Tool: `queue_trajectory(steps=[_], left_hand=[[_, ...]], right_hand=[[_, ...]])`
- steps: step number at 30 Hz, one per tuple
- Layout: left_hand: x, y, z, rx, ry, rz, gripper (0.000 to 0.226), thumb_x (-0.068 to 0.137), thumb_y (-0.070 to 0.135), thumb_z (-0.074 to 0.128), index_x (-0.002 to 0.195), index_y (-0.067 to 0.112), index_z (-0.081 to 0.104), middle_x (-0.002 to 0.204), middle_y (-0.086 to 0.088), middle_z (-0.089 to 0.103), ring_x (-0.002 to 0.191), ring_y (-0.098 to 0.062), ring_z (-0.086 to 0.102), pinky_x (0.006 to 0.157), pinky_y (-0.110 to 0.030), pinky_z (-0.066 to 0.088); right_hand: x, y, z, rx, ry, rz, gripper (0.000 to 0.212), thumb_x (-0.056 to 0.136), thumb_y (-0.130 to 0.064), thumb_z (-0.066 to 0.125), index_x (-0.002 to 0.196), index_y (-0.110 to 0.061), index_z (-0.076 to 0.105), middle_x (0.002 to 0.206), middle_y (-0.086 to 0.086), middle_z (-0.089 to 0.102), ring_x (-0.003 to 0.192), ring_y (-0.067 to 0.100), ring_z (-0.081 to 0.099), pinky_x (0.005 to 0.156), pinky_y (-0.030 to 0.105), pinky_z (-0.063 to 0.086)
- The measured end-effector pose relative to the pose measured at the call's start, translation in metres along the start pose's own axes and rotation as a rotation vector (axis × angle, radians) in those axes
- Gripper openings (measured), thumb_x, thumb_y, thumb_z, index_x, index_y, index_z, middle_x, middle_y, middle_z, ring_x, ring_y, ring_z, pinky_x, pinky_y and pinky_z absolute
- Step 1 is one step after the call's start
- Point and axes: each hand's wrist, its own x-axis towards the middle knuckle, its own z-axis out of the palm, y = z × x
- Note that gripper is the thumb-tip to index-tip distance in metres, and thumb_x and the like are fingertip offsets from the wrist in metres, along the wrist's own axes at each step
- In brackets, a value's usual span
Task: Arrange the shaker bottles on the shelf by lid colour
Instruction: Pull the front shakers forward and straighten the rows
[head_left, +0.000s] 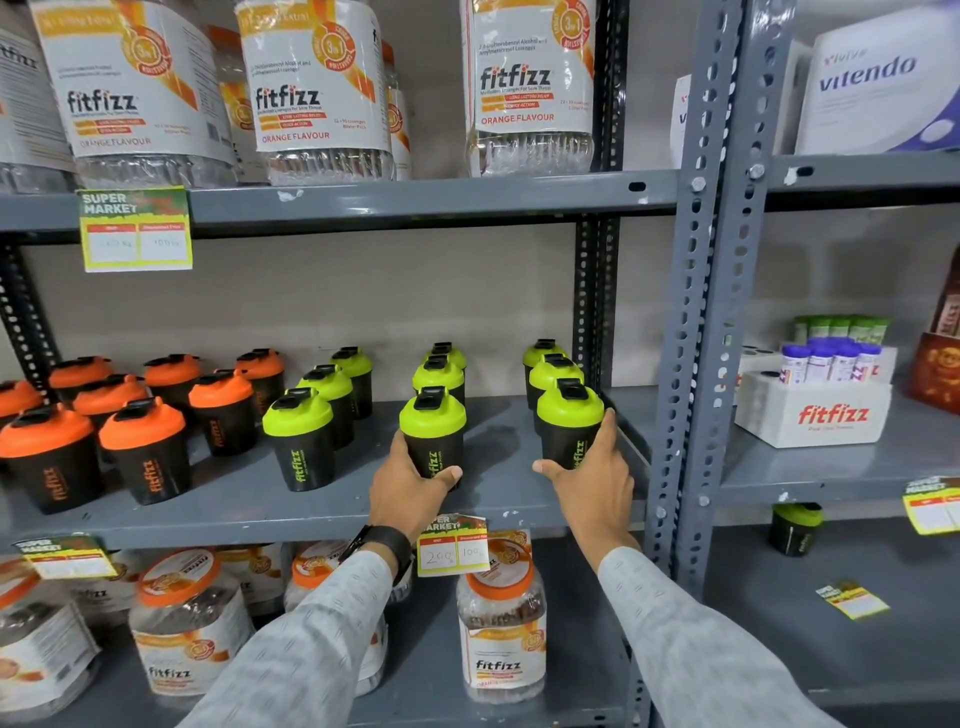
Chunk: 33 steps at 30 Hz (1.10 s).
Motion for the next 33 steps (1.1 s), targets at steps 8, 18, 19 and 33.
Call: queue_trajectory(steps=[8, 18, 19, 33], left_hand=[[-0.027, -0.027, -0.057, -0.104, 0.197, 0.057, 0.07, 0.089, 0.032, 0.076, 0.15, 0.019, 0.046, 0.132, -0.008, 0.067, 0.114, -0.017, 0.066, 0.097, -0.033, 0.051], [0.004, -0.131, -0.232, 0.012, 0.676, -0.028, 0.045, 0.085, 0.014, 0.076, 0.126, 0.009, 0.059, 0.117, -0.015, 0.064, 0.109, -0.034, 0.06, 0.094, -0.046, 0.048], [0.011, -0.143, -0.247, 0.039, 0.68, -0.049, 0.053, 0.082, 0.016, 0.079, 0.129, 0.008, 0.055, 0.121, -0.017, 0.06, 0.114, -0.037, 0.056, 0.097, -0.049, 0.047], [0.069, -0.176, -0.286, 0.041, 0.347, -0.11, 0.077, 0.071, 0.032, 0.089, 0.134, 0.02, 0.047, 0.122, -0.01, 0.067, 0.113, -0.039, 0.063, 0.093, -0.049, 0.05]], right_hand=[[-0.038, -0.017, 0.01, 0.07, 0.243, -0.179, 0.095, 0.079, -0.036, 0.089, 0.154, -0.008, 0.037, 0.132, 0.016, 0.054, 0.123, 0.034, 0.051, 0.1, 0.051, 0.048], [-0.142, -0.161, 0.14, 0.265, -0.041, -0.391, 0.054, 0.084, -0.03, 0.086, 0.129, -0.012, 0.062, 0.112, 0.003, 0.067, 0.103, 0.023, 0.065, 0.087, 0.038, 0.052], [-0.145, -0.172, 0.155, 0.263, -0.082, -0.338, 0.064, 0.082, -0.031, 0.087, 0.136, -0.011, 0.058, 0.122, 0.008, 0.067, 0.112, 0.026, 0.065, 0.092, 0.041, 0.051], [-0.138, -0.221, 0.234, 0.202, -0.157, 0.015, 0.114, 0.067, -0.031, 0.097, 0.158, -0.017, 0.03, 0.147, 0.015, 0.058, 0.13, 0.039, 0.058, 0.103, 0.048, 0.051]])
